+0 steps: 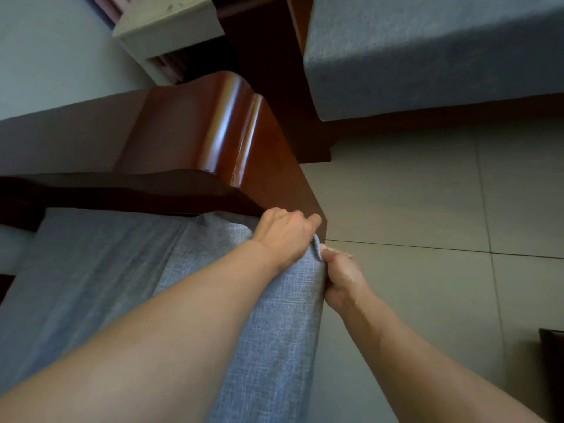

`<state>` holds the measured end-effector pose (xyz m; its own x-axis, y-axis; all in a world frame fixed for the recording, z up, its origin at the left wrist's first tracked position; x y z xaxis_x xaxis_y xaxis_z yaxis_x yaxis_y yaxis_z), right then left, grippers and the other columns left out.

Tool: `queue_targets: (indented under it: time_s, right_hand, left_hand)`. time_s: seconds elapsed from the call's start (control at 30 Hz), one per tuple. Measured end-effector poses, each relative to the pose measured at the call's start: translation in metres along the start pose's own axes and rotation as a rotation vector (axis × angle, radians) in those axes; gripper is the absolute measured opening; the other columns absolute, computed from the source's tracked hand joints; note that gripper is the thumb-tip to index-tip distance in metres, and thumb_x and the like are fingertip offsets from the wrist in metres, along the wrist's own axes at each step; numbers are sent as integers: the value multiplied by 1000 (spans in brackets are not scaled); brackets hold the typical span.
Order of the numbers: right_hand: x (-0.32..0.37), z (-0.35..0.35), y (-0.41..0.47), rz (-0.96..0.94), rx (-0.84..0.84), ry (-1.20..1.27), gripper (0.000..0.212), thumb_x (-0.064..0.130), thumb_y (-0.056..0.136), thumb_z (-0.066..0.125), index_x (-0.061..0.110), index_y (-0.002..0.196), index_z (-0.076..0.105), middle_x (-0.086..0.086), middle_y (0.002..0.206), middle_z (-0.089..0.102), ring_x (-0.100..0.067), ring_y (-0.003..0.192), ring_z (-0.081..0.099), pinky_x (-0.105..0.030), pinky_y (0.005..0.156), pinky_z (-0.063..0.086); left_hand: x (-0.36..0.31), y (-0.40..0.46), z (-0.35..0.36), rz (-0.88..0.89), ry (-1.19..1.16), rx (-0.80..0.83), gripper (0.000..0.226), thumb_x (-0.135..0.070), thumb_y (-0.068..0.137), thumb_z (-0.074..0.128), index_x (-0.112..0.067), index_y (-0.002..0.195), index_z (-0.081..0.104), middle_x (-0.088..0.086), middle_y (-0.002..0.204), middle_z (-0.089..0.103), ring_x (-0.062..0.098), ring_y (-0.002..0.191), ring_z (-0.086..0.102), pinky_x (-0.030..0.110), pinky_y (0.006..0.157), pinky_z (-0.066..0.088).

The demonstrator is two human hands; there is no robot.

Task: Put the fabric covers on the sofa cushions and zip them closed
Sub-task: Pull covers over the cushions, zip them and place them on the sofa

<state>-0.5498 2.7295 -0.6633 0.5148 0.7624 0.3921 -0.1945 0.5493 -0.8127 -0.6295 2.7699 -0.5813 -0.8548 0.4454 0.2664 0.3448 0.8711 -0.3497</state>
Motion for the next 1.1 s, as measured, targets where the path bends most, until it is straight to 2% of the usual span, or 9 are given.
queue_targets:
  time_s: [0.2, 0.33, 0.5, 0.63, 0.73, 0.8, 0.87, 0.97, 1.1]
  right_hand:
    - [-3, -7, -6, -37, 78, 134, 23, 3, 94, 42, -5, 91, 63, -22, 91, 62, -32, 88, 57, -46, 90, 47]
    - [0, -27, -14, -101, 99, 183, 23, -1, 93, 39, -5, 86, 60, -21, 87, 57, -31, 84, 52, -44, 84, 42]
    - [6, -53, -23, -121, 49, 217, 22, 4, 92, 41, -3, 89, 62, -21, 91, 59, -29, 83, 56, -40, 79, 47]
    - [8, -57, -19, -119, -76, 186, 21, 18, 91, 58, 1, 85, 68, -16, 84, 68, -25, 76, 64, -38, 76, 52]
    - [10, -59, -16, -47, -49, 130, 28, 32, 85, 66, 5, 89, 72, -14, 89, 72, -24, 78, 67, -37, 79, 54]
    - [11, -60, -18, 25, 50, 135, 31, 34, 86, 64, 6, 97, 72, -14, 96, 71, -24, 84, 67, -37, 84, 52]
    - [13, -62, -21, 71, 105, 158, 29, 30, 89, 61, 5, 101, 71, -13, 96, 70, -23, 85, 65, -36, 84, 51]
    - [16, -61, -22, 29, 91, 141, 23, 16, 90, 58, 2, 103, 70, -17, 99, 69, -26, 89, 64, -38, 85, 50]
    - [18, -62, -22, -76, -33, -12, 24, 16, 94, 56, 5, 80, 72, -12, 78, 71, -23, 77, 66, -37, 79, 53]
  left_hand:
    - [-10, -4, -1, 33, -34, -33, 18, -8, 93, 38, -18, 107, 43, 6, 91, 55, 36, 83, 59, 35, 62, 31]
    - [-32, -5, -5, 31, -53, -57, 20, -6, 92, 37, -17, 108, 43, 6, 93, 58, 34, 84, 59, 35, 63, 30]
    - [-58, 4, -7, 66, -46, -106, 20, -7, 91, 39, -16, 107, 44, 4, 95, 63, 31, 85, 60, 33, 63, 28]
    - [-61, 11, -2, 56, -135, -124, 6, -22, 93, 46, -22, 99, 49, 4, 92, 64, 31, 85, 60, 32, 64, 28]
    - [-43, 21, -11, 18, -328, 51, 4, -34, 87, 53, -32, 85, 50, 2, 96, 64, 27, 95, 57, 33, 75, 36]
    - [-34, 24, -18, 17, -453, 218, 10, -24, 83, 54, -34, 84, 52, 0, 101, 64, 24, 100, 55, 32, 80, 42]
    - [-34, 25, -20, 3, -520, 272, 14, -17, 82, 53, -31, 84, 56, 0, 101, 64, 23, 100, 56, 31, 82, 46]
    - [-48, 27, -14, -74, -431, 174, 13, -15, 84, 56, -27, 81, 51, 1, 103, 62, 25, 100, 57, 29, 74, 41]
    - [-70, 18, -10, -134, -403, 14, 17, -7, 85, 48, -20, 93, 54, 0, 101, 58, 23, 98, 54, 29, 73, 30]
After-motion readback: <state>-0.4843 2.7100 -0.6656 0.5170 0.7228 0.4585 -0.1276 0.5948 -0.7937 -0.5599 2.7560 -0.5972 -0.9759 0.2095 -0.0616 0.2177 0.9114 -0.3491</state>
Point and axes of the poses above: each hand's wrist, its own y-axis towards the middle knuckle, its own z-axis out of the palm, x = y × z, the point moved 1 cm from there along y, towards the middle knuckle
